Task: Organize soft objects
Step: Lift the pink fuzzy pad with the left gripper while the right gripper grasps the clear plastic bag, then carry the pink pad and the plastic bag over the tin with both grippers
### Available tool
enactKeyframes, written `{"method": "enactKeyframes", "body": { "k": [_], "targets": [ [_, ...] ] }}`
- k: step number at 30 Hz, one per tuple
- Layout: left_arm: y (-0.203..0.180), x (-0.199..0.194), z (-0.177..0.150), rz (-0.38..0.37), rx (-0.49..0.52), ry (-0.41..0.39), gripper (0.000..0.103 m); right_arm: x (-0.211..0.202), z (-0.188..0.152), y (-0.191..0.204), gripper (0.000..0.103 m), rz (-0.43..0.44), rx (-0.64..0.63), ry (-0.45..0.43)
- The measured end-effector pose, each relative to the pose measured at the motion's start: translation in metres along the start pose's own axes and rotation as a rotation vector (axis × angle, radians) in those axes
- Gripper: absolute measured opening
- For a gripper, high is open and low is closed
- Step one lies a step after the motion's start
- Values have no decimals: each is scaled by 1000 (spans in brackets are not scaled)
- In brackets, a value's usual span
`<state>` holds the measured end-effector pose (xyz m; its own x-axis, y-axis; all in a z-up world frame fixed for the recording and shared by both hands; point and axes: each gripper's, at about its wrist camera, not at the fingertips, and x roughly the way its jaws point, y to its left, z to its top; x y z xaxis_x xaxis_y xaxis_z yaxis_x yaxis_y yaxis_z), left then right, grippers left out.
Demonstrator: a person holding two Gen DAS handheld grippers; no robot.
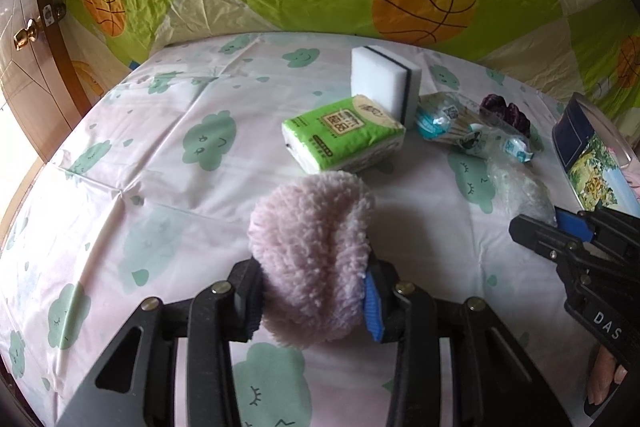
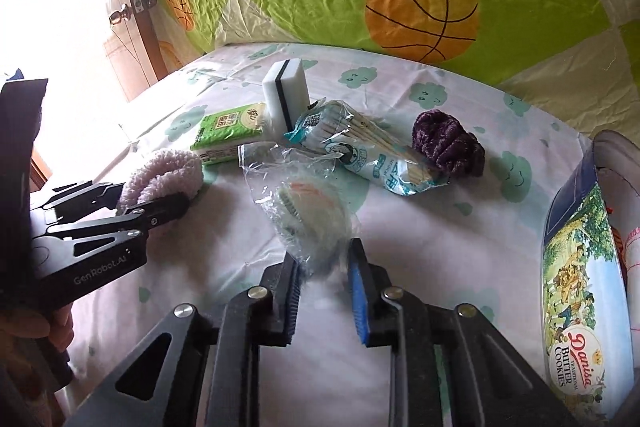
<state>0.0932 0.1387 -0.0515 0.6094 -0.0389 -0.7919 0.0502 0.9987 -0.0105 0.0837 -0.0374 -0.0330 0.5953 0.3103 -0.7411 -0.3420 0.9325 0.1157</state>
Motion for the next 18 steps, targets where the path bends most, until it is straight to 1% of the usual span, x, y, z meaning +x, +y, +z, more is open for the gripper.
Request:
{"method": "enactKeyframes", "body": {
  "k": [3, 5, 9, 13, 14, 16, 18],
  "targets": [
    [3, -2, 0, 30, -21, -11, 39, -21, -5, 2, 21, 32, -1, -78],
    [6, -8, -1, 58, -36, -42, 38, -37, -7, 5, 21, 39, -1, -137],
    [7, -32, -5, 107, -43, -161, 38, -67, -10, 6, 21, 64, 7, -275],
    [5, -53, -9, 173, -56, -272, 38, -96, -13, -2, 21, 87, 36, -407],
    [5, -58, -10, 170, -75, -297, 38, -102, -14, -4, 21, 88, 45, -433],
    [4, -66, -13, 125, -129, -344, 38, -113, -15, -10, 21, 78, 63, -478],
    [-4, -71, -13, 96, -149, -386, 38, -121, -17, -15, 21, 51, 76, -514]
  ]
}}
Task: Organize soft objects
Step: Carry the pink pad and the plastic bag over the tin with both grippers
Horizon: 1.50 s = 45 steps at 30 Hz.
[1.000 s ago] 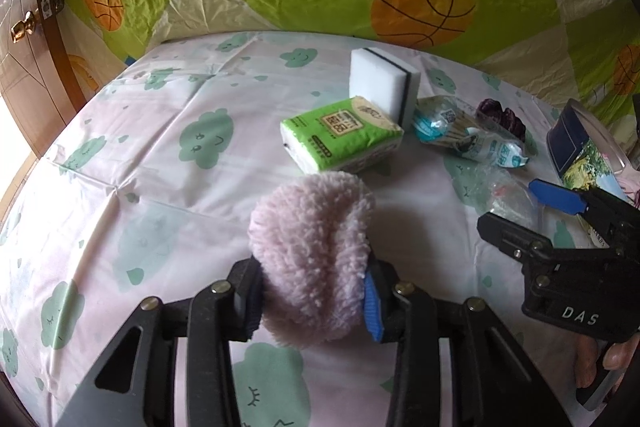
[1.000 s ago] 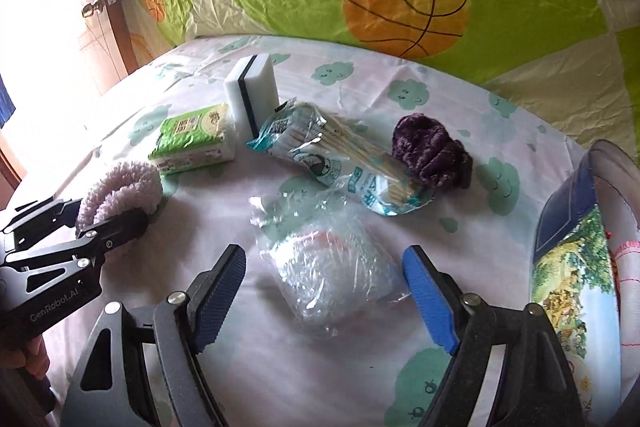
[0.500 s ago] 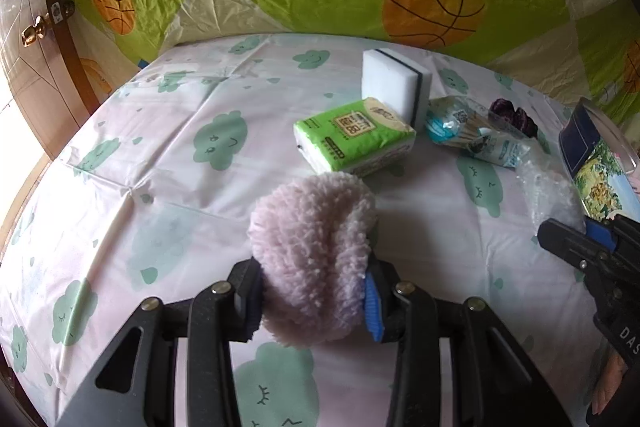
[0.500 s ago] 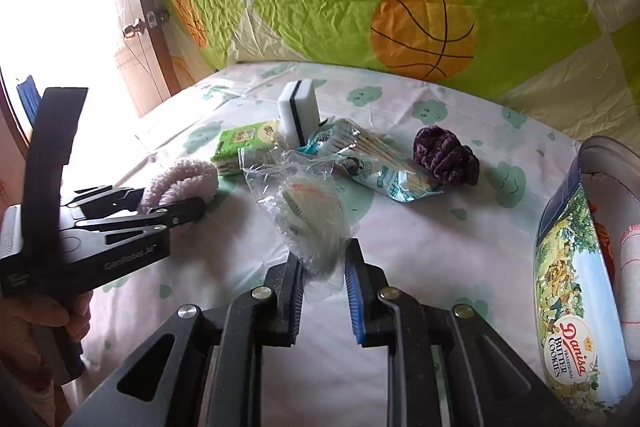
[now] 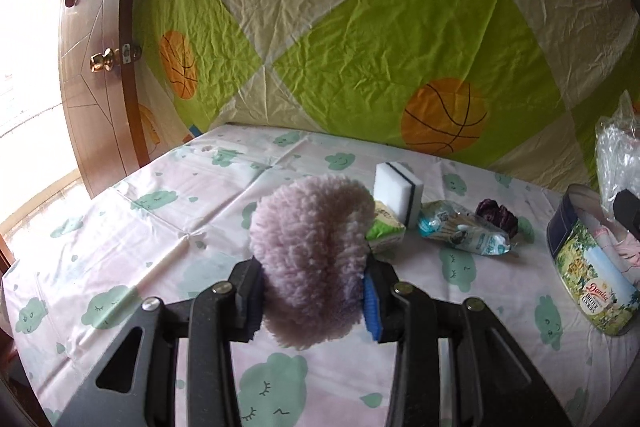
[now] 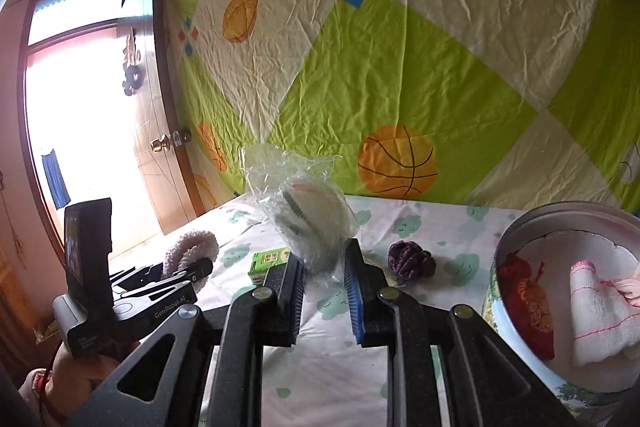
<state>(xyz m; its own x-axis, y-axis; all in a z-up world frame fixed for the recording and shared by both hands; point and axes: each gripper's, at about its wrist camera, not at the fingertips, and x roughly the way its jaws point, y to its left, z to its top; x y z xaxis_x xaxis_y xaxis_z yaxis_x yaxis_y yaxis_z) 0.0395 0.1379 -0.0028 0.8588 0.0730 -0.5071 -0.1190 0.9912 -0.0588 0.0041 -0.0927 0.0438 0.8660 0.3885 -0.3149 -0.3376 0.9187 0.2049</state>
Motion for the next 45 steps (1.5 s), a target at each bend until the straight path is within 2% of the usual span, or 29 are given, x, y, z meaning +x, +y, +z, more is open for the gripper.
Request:
{"method": "enactKeyframes", "body": {
  "k": [5, 13, 19, 31, 45],
  "targets": [
    [-36, -14, 5, -65, 19, -94, 38, -14, 4, -14, 21, -62, 2, -52],
    [-72, -21, 15, -120, 25, -130, 38, -27, 7, -34, 21, -131, 26, -96],
    [-89, -18, 18, -143, 29, -132, 38, -37, 9, -39, 21, -215, -3, -133],
    [-132, -11, 22, -224, 24, -120, 38, -41, 14, -76, 21, -350, 44, -110],
    [-177, -11, 21, -283, 45, -115, 38, -53, 20, -105, 21, -388, 56, -111]
  ]
}}
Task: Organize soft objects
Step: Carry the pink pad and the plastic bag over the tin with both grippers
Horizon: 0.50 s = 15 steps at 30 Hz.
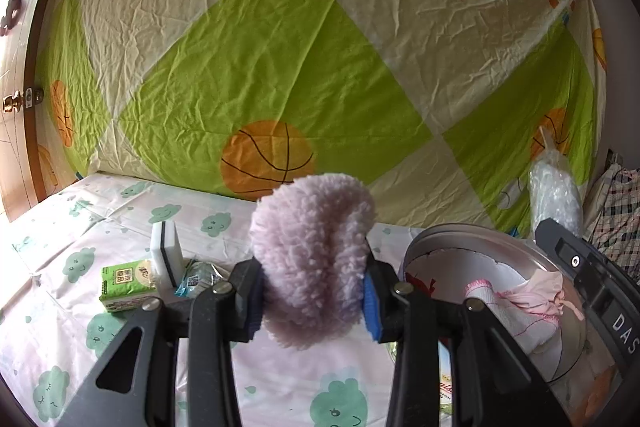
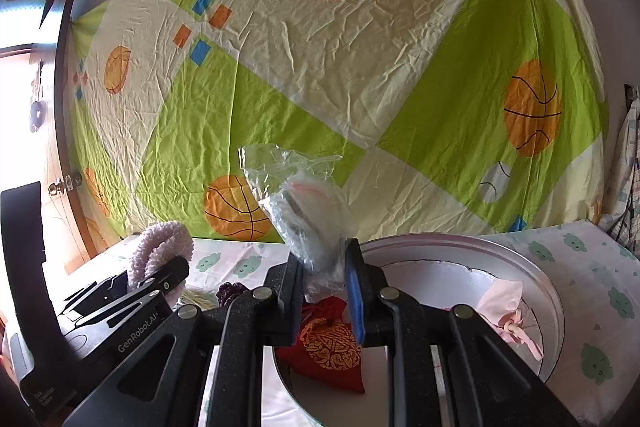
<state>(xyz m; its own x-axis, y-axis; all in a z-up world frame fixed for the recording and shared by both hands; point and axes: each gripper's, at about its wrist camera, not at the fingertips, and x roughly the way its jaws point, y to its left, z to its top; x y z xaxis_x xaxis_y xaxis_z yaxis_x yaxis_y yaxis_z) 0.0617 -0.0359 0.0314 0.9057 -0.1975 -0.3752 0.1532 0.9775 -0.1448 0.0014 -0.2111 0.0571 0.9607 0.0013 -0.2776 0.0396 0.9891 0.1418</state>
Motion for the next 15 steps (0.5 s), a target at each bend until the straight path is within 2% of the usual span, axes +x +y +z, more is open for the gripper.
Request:
{"method": "enactKeyframes", "body": {
  "k": [15],
  "targets": [
    [-26, 11, 2, -37, 12, 10, 38, -3, 5, -18, 21, -56, -7, -15]
  ]
}}
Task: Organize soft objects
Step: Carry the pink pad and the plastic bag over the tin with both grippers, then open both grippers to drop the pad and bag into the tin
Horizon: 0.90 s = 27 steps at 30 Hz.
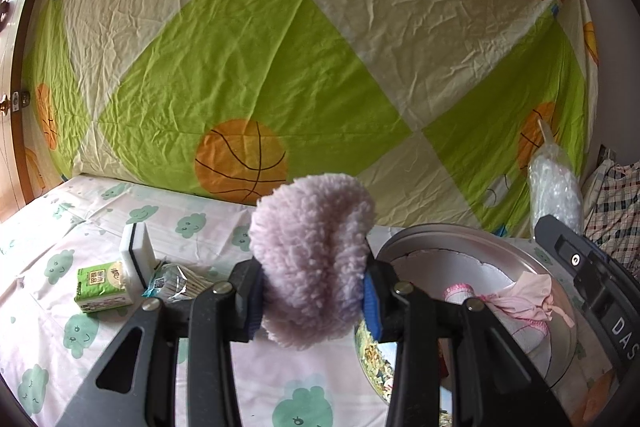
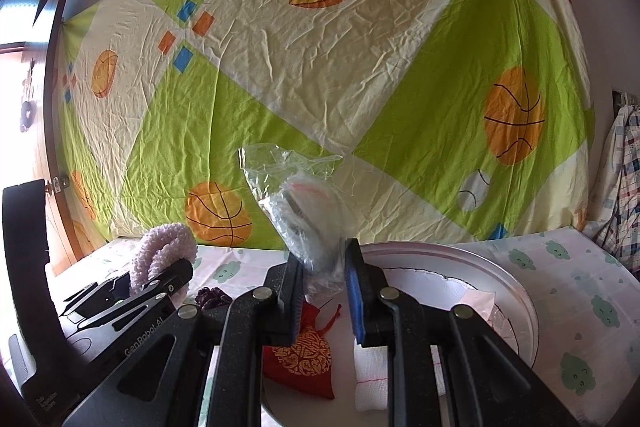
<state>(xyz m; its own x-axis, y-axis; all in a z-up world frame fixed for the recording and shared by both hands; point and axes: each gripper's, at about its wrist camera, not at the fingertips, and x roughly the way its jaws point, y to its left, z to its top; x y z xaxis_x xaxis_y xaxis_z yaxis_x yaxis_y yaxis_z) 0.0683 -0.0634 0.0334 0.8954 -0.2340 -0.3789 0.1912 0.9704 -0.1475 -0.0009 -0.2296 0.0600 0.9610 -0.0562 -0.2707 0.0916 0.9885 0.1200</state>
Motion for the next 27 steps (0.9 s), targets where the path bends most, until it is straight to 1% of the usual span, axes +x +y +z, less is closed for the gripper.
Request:
{"method": "enactKeyframes", "body": {
  "k": [8, 17, 27],
  "targets": [
    [-21, 5, 1, -33, 13, 4, 38, 6, 1, -22, 21, -43, 20, 20],
    [-44, 13, 5, -63, 35, 11, 38, 9, 3, -32, 21, -85, 0, 20],
    [-73, 23, 10, -89, 73, 17, 38, 17, 8, -65, 21, -161, 35, 43]
  ]
}}
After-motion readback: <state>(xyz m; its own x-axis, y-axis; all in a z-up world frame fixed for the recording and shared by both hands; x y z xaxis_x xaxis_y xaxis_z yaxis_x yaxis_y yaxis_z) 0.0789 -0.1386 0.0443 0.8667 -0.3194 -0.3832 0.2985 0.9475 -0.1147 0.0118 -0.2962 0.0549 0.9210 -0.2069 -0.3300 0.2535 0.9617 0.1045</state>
